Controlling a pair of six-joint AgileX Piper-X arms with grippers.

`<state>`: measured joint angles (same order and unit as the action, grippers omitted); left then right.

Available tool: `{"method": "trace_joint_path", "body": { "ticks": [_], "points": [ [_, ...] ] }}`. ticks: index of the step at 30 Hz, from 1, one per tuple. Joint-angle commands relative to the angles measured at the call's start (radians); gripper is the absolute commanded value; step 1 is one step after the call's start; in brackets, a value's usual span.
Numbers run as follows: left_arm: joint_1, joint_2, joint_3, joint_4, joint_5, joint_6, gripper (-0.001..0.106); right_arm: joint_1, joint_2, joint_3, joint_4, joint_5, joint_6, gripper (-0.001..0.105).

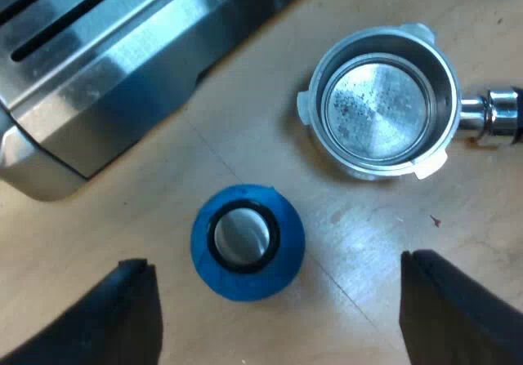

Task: Grind coffee beans and then tamp

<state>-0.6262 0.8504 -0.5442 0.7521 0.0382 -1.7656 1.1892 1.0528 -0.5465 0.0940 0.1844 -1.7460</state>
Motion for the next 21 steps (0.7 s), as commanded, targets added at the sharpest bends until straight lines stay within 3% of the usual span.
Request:
{"method": "trace_joint_path", "body": {
  "ticks": [1,8,14,21],
  "points": [
    [-0.002,0.004,-0.001,-0.016,-0.025,-0.008,0.064,0.002,-0.006,-0.002,-0.015,-0.009,-0.007,0.071],
    [0.048,0.045,-0.001,-0.024,0.02,-0.005,0.064,0.002,-0.006,-0.002,-0.015,-0.009,-0.007,0.071],
    [0.054,0.101,-0.001,-0.025,0.026,0.046,0.064,0.002,-0.006,-0.002,-0.015,-0.009,-0.007,0.071],
    [0.054,0.169,-0.001,-0.055,0.026,0.046,0.064,0.002,-0.006,-0.002,-0.015,-0.009,-0.005,0.071]
  ]
}}
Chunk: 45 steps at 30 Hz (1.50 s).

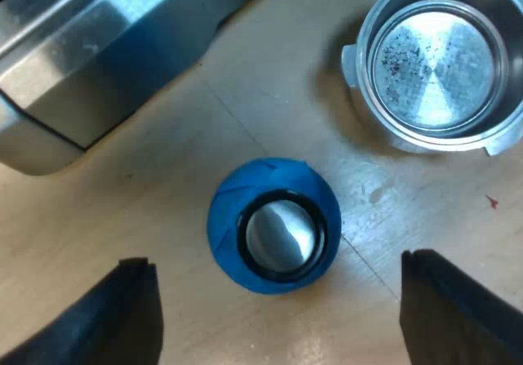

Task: Grind coffee beans and then tamp

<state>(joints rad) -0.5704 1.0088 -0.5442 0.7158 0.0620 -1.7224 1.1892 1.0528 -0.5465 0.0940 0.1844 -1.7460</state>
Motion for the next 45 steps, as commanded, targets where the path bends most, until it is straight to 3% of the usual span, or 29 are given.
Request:
{"method": "trace_joint_path", "body": {
  "ticks": [1,21,33,37,42,43,45],
  "points": [
    [-0.002,0.013,-0.001,-0.021,0.002,0.003,0.064,0.002,-0.006,-0.002,-0.015,-0.009,-0.005,0.071],
    [-0.002,0.173,-0.001,-0.104,0.002,0.008,0.064,0.002,-0.006,-0.002,-0.011,-0.009,-0.001,0.071],
    [-0.002,0.175,-0.001,-0.107,0.002,0.021,0.063,0.002,-0.006,-0.002,-0.008,-0.009,-0.001,0.071],
    [-0.002,0.175,-0.001,-0.086,0.002,0.021,0.044,0.002,-0.006,-0.002,-0.008,-0.009,-0.001,0.071],
    [-0.002,0.175,-0.001,-0.079,0.002,0.021,0.012,0.002,-0.006,-0.002,-0.008,-0.009,-0.001,0.071],
    [-0.002,0.175,-0.001,-0.065,0.002,0.021,0.001,0.002,-0.006,-0.002,-0.008,-0.009,-0.001,0.071],
    [-0.002,0.175,-0.001,-0.039,-0.001,0.021,0.0,0.002,-0.006,-0.002,-0.008,-0.009,-0.001,0.071]
  ]
}}
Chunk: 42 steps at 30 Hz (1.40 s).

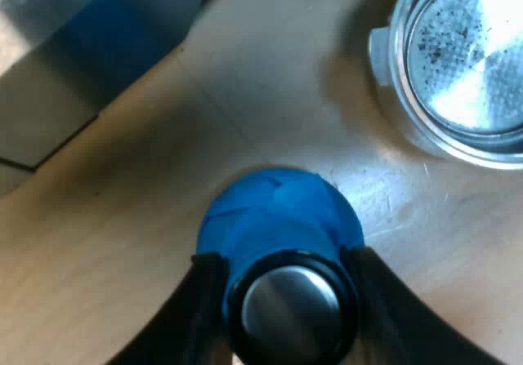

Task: Grind coffee beans and then tamp

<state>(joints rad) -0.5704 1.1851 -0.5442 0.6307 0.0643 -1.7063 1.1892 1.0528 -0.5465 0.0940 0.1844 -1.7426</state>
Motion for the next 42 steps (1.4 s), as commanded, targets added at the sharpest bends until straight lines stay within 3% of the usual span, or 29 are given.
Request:
{"method": "trace_joint_path", "body": {
  "ticks": [1,3,7,21,27,35,42],
  "points": [
    [-0.002,-0.001,-0.001,0.052,-0.004,0.005,0.0,0.002,-0.006,-0.002,-0.008,-0.009,-0.004,0.071],
    [-0.002,-0.014,-0.001,0.092,-0.038,0.005,0.0,0.002,-0.006,-0.002,-0.008,-0.009,-0.004,0.071],
    [-0.002,-0.069,-0.001,0.117,-0.043,0.005,0.0,0.002,-0.006,-0.002,-0.008,-0.009,-0.004,0.071],
    [-0.002,-0.529,-0.001,0.335,-0.038,0.005,0.0,0.002,-0.006,-0.002,-0.008,0.014,-0.004,0.071],
    [-0.002,-0.66,-0.001,0.404,-0.014,-0.002,0.0,0.002,-0.006,-0.002,-0.008,0.019,-0.004,0.071],
    [-0.002,-0.746,-0.001,0.427,0.023,-0.018,0.0,0.002,-0.027,-0.002,0.03,0.044,-0.004,0.071],
    [-0.002,-0.748,-0.001,0.425,0.053,-0.018,0.0,0.002,-0.135,-0.002,0.207,0.043,-0.004,0.071]
  ]
}}
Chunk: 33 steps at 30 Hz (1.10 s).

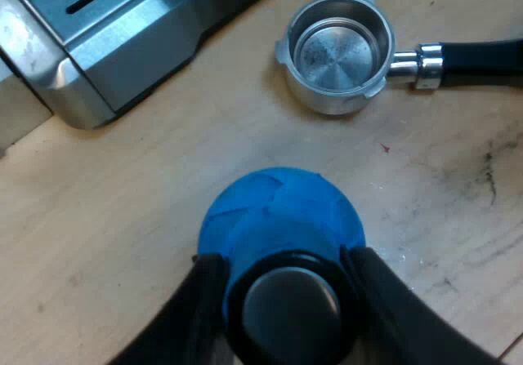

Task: Grind coffee beans and then tamp

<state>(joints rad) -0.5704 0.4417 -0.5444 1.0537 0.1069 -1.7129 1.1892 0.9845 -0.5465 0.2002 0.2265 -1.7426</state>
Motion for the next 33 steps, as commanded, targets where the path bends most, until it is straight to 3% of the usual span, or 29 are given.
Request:
{"method": "trace_joint_path", "body": {
  "ticks": [1,6,11,15,17,22,26,33],
  "points": [
    [-0.002,-0.005,-0.001,-0.004,0.011,-0.011,0.0,0.002,-0.066,-0.002,0.101,0.001,-0.004,0.071],
    [-0.002,-0.005,-0.001,-0.019,0.022,-0.011,0.0,0.002,-0.156,-0.002,0.261,0.017,0.02,0.071],
    [-0.002,-0.005,-0.001,-0.027,0.031,-0.011,0.0,0.002,-0.199,0.038,0.29,0.137,0.042,0.071],
    [-0.002,-0.005,-0.001,-0.027,0.031,-0.011,0.0,0.002,-0.228,0.079,0.282,0.158,0.052,0.071],
    [-0.002,-0.005,-0.001,-0.027,0.031,-0.011,0.0,0.002,-0.256,0.134,0.236,0.158,0.097,0.071],
    [-0.002,-0.005,-0.001,-0.027,0.031,-0.011,0.0,0.002,-0.274,0.215,0.059,0.147,0.097,0.071],
    [-0.002,-0.005,-0.001,-0.027,0.031,-0.009,0.0,0.002,-0.274,0.289,-0.138,0.068,0.076,0.071],
    [-0.002,-0.005,-0.001,-0.041,0.031,-0.009,0.0,0.002,-0.274,0.35,-0.174,0.022,0.07,0.071]
  ]
}}
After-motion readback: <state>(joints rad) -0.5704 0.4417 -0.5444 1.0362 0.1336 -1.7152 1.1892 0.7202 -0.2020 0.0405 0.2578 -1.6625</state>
